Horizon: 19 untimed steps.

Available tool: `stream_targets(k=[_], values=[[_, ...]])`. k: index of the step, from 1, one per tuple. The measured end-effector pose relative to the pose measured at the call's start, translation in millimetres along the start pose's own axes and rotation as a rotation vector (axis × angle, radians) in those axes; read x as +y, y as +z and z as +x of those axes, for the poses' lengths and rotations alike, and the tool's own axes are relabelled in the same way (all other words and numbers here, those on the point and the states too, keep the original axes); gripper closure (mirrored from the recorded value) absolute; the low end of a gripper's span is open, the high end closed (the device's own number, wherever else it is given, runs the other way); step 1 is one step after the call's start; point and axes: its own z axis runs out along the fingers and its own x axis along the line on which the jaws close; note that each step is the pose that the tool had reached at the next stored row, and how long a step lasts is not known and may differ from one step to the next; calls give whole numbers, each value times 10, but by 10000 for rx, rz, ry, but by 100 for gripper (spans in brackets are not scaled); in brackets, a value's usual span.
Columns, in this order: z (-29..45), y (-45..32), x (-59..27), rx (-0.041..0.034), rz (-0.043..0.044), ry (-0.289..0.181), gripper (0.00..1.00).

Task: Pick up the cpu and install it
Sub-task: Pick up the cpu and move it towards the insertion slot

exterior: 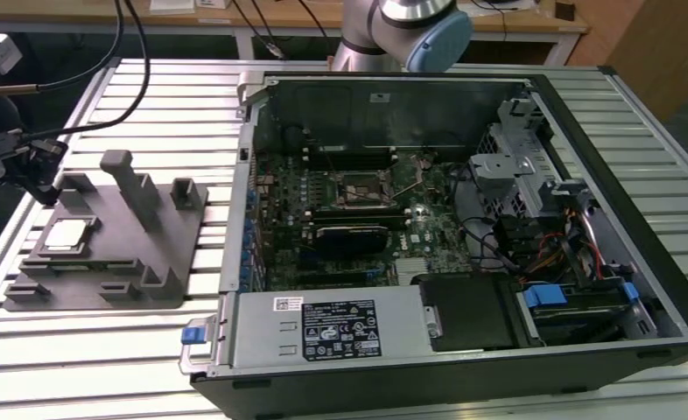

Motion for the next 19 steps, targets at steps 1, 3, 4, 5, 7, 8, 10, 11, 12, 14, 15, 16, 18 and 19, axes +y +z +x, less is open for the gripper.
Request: stream_targets(k=[1,3,4,5,7,8,10,11,12,14,15,16,18,19], values=[[2,6,-1,-1,0,0,89],[7,19,-3,-1,-1,0,89],[9,26,-3,-2,-1,0,89],[13,32,-4,-1,-1,0,89],[20,46,-5,-3,-2,0,89],[23,52,-6,-1,-1,0,89],[27,65,-7,-1,0,0,89],[30,72,-8,0,0,0,89],[33,80,-10,0,0,0,89],[39,100,-14,-2,-2,0,89],[41,110,-18,-2,-1,1,89],[43,122,-23,-2,-1,1,89],[49,146,-37,-1,-1,1,89],[52,160,-45,-1,-1,0,89]])
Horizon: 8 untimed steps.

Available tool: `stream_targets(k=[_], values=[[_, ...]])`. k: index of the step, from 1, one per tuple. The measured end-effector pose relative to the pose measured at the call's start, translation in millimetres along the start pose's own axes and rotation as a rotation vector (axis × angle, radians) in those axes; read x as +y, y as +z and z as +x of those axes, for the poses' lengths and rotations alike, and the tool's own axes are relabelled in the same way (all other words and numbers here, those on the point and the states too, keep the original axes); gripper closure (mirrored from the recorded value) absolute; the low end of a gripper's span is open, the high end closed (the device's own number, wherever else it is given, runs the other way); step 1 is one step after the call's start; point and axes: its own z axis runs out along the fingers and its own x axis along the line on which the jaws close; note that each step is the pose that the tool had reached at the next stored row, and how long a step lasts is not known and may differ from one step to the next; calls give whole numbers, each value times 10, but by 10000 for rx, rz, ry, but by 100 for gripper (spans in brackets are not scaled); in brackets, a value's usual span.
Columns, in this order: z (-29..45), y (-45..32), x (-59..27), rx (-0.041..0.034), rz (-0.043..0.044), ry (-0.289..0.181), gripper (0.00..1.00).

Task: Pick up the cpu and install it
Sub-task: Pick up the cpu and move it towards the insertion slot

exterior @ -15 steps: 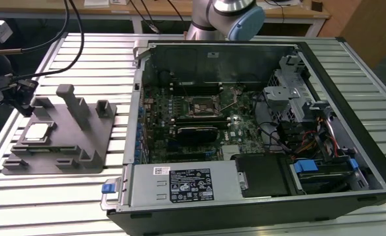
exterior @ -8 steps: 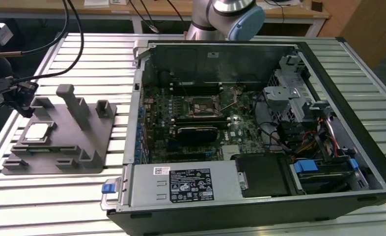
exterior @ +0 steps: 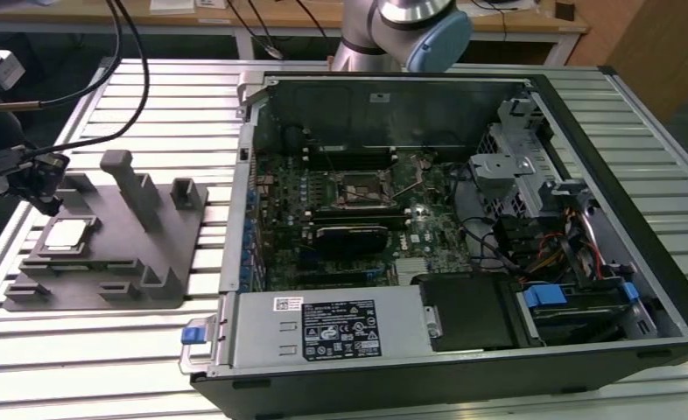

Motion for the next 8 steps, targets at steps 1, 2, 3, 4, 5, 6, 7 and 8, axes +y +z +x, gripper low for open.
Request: stream_targets(k=[1,2,3,4,5,6,7,8], values=[[2,14,-10,-1,-1,0,89],[3,27,-23,-1,0,1,89],[3,41,-39,-3,0,0,89],[2,55,-55,-5,-1,0,89],[2,69,-68,-9,-1,-1,89],[2,87,-79,-12,-2,-1,89],[1,106,-86,-13,-2,-1,89],[2,124,-89,-14,-3,0,89]])
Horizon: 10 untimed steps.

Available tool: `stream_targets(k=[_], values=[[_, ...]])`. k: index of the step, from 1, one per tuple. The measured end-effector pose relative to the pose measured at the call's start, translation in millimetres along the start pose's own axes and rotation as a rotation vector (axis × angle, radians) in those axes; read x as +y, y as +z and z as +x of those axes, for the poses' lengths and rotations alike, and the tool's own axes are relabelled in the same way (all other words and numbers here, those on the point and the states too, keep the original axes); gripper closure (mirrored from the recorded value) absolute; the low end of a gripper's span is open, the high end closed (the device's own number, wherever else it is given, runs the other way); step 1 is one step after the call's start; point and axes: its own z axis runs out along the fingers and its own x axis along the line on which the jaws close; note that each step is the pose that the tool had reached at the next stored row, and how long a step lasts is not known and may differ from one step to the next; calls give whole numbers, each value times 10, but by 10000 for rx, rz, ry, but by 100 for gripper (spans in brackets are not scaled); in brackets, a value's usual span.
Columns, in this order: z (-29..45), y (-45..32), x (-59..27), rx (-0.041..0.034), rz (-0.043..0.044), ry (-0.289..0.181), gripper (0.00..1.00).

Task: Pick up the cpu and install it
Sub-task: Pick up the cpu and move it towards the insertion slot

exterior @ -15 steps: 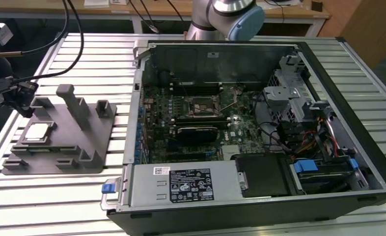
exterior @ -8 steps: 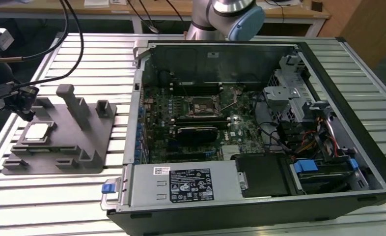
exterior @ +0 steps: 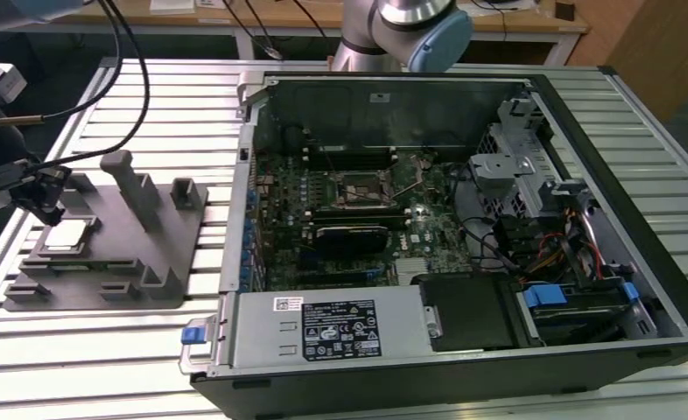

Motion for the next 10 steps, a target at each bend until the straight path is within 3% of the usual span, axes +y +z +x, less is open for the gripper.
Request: stream_targets(k=[10], values=[[6,171,-9,-20,-20,-22,89]])
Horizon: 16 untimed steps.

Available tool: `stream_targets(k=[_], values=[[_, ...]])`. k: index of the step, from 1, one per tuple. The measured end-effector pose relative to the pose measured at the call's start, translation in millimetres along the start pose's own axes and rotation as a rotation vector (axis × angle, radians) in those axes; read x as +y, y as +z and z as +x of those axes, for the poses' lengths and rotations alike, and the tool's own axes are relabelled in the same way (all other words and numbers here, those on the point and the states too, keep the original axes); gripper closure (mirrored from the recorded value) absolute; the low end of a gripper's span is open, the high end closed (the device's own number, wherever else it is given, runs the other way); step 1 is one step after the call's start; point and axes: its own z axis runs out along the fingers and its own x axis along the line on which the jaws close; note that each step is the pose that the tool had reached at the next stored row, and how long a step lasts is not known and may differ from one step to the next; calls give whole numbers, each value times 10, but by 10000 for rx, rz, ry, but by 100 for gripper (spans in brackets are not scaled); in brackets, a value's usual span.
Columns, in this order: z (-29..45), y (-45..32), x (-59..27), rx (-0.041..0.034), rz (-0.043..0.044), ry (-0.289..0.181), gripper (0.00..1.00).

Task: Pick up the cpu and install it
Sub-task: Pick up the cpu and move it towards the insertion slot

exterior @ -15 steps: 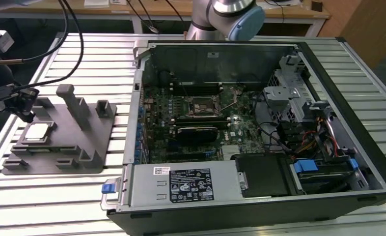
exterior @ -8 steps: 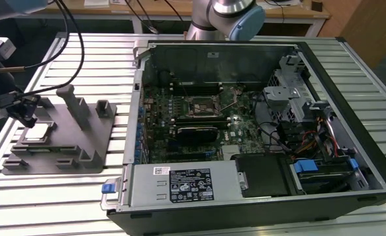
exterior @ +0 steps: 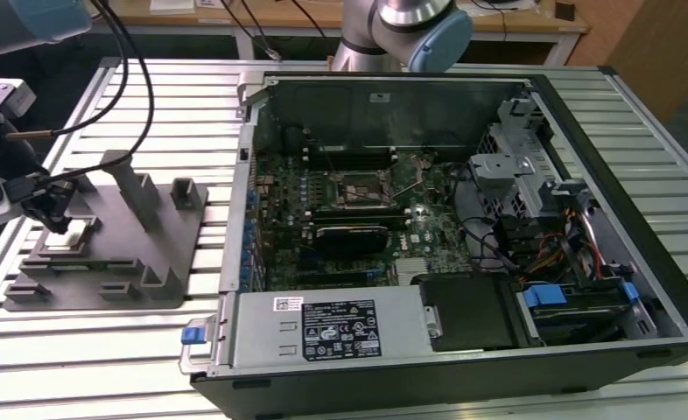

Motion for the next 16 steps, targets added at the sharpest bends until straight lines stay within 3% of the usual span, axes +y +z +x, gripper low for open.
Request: stream_targets(k=[10,16], values=[[30,67,-46,-25,-8,-5,89],[30,69,-47,-24,-7,-6,89]])
